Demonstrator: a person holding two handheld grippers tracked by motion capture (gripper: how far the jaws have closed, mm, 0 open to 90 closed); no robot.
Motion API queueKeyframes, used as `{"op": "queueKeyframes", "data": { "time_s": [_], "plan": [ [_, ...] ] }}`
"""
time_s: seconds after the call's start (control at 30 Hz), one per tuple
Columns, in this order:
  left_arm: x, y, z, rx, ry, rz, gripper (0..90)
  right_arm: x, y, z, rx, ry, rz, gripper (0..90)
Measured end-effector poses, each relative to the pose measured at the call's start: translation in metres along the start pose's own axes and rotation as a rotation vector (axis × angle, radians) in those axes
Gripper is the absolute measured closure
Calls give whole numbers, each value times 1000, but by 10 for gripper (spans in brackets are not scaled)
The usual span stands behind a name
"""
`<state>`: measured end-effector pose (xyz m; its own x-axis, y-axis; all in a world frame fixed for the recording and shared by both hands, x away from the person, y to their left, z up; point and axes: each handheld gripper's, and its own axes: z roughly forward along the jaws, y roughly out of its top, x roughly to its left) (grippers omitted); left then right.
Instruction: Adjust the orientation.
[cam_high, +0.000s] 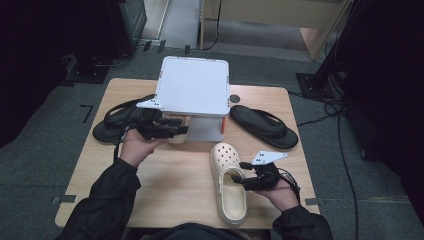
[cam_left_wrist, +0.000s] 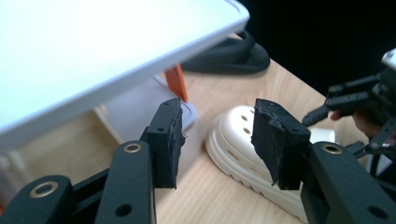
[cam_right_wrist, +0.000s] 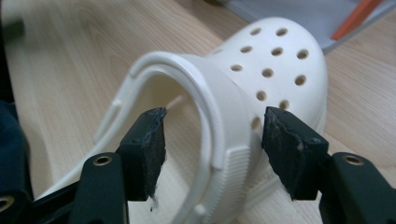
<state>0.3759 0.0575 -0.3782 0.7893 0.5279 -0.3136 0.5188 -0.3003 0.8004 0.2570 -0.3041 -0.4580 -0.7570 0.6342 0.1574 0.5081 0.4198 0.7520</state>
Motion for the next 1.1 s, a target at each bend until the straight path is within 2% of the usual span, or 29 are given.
{"op": "queueKeyframes", "data": {
  "time_s": [0.17,0.3,0.43,0.47,0.5,0.57,0.63,0.8,0.87,0.97,1.03,1.1],
  "plan": [
    [8,5,-8,-12,10,-16,525,-4,-4,6,37,-40,4,408],
    [10,11,-11,-13,20,-5,525,-7,-3,11,39,-63,16,392],
    [11,19,-11,-13,24,6,521,-6,-1,15,35,-93,-2,388],
    [12,22,-11,-15,24,5,520,-5,-1,16,37,-103,-8,400],
    [12,27,-11,-23,23,11,517,-4,0,19,37,-140,-30,425],
    [12,29,-11,-25,27,17,517,-5,1,19,36,-154,-34,449],
    [14,33,-12,-34,26,18,517,-6,2,20,34,-170,-25,473],
    [24,45,-14,-53,56,16,517,-8,5,21,27,-202,-10,538],
    [33,50,-12,-61,61,8,514,-10,9,20,27,-208,34,570],
    [38,52,-9,-46,73,10,514,-9,13,20,26,-234,32,614],
    [43,52,-5,-43,81,7,513,-7,17,19,24,-273,21,685],
    [49,49,-2,-27,92,4,513,-8,19,19,15,-286,40,717]
  ]
}}
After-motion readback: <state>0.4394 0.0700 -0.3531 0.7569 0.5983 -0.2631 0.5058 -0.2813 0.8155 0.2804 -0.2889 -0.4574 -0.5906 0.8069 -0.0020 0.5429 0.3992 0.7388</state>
